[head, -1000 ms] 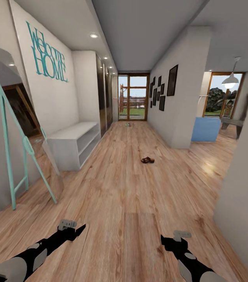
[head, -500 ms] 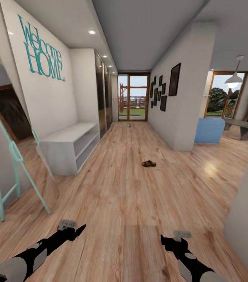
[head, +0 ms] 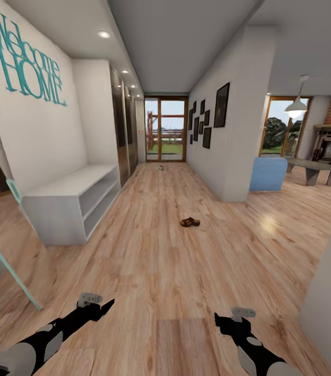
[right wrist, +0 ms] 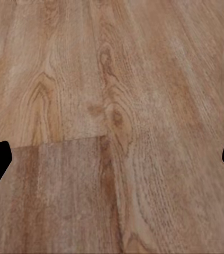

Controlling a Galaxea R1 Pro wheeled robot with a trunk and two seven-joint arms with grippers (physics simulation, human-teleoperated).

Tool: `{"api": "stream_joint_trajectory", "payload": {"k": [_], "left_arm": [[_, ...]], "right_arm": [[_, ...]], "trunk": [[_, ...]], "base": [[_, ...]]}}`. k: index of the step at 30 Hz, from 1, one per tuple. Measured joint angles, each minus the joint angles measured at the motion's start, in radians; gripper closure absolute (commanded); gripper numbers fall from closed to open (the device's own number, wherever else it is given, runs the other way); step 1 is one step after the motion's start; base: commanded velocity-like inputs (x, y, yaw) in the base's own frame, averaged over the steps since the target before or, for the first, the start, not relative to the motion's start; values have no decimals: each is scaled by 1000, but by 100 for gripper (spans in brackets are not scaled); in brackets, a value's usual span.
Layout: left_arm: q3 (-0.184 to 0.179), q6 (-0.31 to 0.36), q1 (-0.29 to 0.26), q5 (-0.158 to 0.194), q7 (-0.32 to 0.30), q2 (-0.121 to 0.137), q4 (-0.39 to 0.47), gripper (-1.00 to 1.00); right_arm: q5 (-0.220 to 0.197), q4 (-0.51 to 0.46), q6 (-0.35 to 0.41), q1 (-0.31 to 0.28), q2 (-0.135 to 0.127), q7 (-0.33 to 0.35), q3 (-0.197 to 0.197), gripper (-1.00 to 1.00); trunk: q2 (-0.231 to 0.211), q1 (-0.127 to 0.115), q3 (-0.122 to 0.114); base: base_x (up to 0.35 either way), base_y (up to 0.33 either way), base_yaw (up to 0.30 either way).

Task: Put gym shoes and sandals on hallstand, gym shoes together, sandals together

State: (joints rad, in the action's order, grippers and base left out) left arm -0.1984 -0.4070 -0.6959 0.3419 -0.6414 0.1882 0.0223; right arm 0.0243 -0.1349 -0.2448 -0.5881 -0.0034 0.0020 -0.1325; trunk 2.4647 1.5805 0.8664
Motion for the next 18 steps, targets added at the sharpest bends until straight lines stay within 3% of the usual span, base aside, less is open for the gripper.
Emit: {"api": "stream_joint_trajectory", "payload": {"k": [5, 18], "left_arm": [[0, 0, 0, 0, 0, 0, 0, -100], [0, 0, 0, 0, 0, 0, 0, -100]], "right_arm": [[1, 0, 0, 0, 0, 0, 1, -100], [1, 2, 0, 0, 2, 0, 2, -100]], "trunk": [[0, 0, 3], [0, 0, 4]], "base": [[348, 0, -132], [348, 0, -11]]}}
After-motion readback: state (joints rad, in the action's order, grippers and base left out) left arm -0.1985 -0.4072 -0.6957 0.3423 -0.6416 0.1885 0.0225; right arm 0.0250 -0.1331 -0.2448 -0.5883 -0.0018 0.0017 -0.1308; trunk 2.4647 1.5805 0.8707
